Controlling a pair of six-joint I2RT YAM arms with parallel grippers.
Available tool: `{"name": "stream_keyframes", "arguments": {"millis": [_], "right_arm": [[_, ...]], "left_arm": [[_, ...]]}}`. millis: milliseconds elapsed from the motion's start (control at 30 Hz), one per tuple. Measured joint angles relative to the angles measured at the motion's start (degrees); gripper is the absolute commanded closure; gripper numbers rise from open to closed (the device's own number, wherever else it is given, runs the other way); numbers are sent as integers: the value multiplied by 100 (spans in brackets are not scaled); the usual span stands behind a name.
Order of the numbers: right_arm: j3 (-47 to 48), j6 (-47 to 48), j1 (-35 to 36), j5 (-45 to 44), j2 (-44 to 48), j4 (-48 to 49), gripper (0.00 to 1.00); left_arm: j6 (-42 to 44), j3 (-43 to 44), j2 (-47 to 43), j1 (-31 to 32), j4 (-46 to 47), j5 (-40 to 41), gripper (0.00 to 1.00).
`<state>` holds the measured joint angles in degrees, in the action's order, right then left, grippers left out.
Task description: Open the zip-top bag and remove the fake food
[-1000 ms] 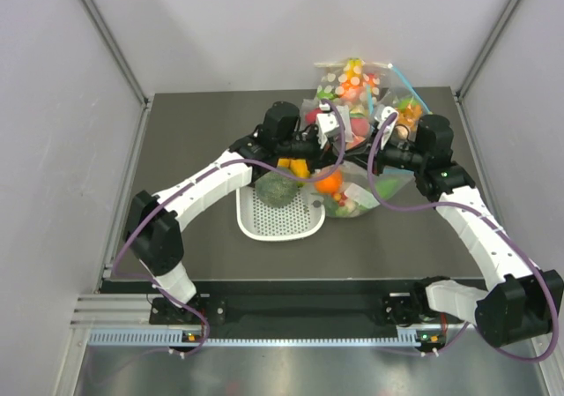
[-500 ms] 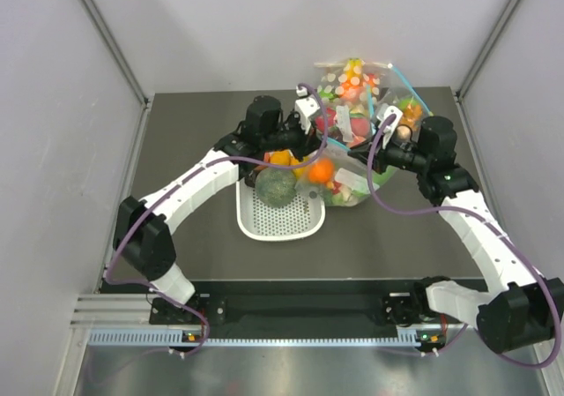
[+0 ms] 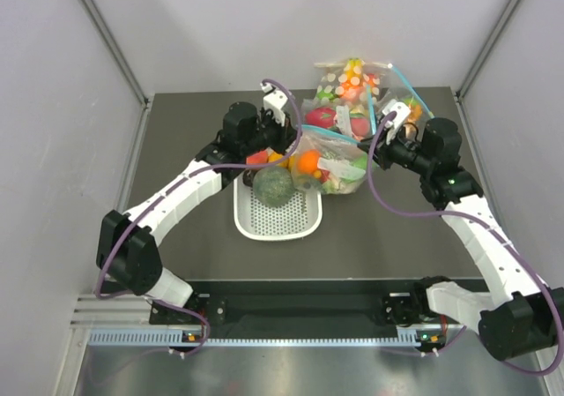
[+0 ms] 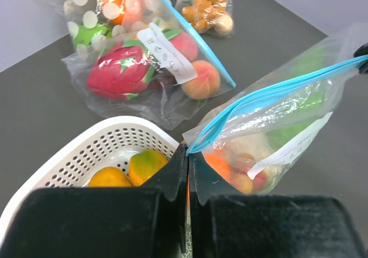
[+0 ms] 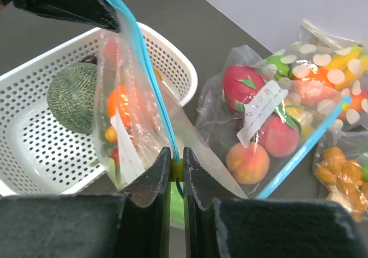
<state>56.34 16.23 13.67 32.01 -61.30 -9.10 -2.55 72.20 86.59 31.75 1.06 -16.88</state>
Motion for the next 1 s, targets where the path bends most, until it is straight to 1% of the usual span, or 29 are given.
{"name": "stream_keyframes", "arguments": {"millis": [200,400,600,733,1000], "right_arm": [[0,-157,-103,-498,55,2,100],[0,-308,-280,-785,55,4,100],[0,-431,-522,-911,55,-2,100],[0,-468,-866,-984,55,-39,100],[7,-590,-1182,-883,35,-59,100]], "left_arm": [[-87,-286,-212,-48,186,278,100],[-87,-417,-361,-48,197,409,100],[-87,-415,-367,-48,203,407,100],[-94,-385,-365,-50,203,398,100],[-4,-15,-153,28,197,136,100]]}}
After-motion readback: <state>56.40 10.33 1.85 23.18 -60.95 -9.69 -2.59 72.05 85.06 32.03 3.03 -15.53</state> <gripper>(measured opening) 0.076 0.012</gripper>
